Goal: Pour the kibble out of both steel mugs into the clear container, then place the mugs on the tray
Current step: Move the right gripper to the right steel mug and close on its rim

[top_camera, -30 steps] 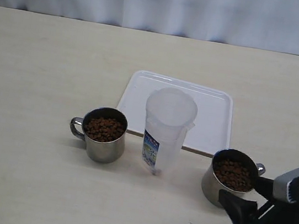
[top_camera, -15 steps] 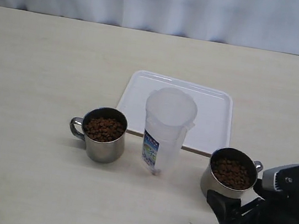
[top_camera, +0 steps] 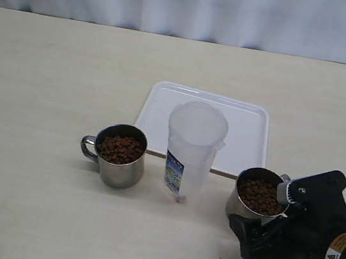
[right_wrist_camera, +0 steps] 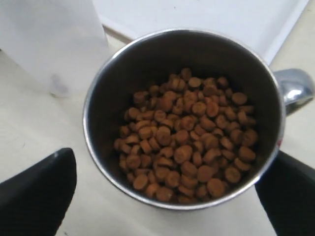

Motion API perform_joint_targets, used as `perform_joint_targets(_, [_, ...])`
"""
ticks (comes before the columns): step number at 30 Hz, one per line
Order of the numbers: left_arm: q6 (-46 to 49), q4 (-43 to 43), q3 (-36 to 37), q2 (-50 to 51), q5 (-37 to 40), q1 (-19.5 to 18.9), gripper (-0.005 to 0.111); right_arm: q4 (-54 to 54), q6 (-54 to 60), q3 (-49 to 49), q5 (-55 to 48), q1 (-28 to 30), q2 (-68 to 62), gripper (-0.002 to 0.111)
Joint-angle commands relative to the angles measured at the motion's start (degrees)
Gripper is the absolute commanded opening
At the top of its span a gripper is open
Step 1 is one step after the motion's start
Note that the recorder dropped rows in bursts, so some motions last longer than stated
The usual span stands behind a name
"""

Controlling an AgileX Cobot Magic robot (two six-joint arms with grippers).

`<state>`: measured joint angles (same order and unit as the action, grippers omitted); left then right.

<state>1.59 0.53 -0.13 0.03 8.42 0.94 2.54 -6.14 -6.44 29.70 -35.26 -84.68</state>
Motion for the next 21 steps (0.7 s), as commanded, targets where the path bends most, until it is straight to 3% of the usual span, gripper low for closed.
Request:
perform_joint_targets(1, [0.0,0.2,0.1,0.0,-0.2,0.5,0.000,-4.0,6.4,-1.5,0.7,-0.3,-1.1,0.088])
perform_joint_targets(21, [0.0,0.2,0.1,0.0,-0.2,0.5,0.000,-4.9,20.4,-1.6,6.4,-0.1,-1.3,0.088])
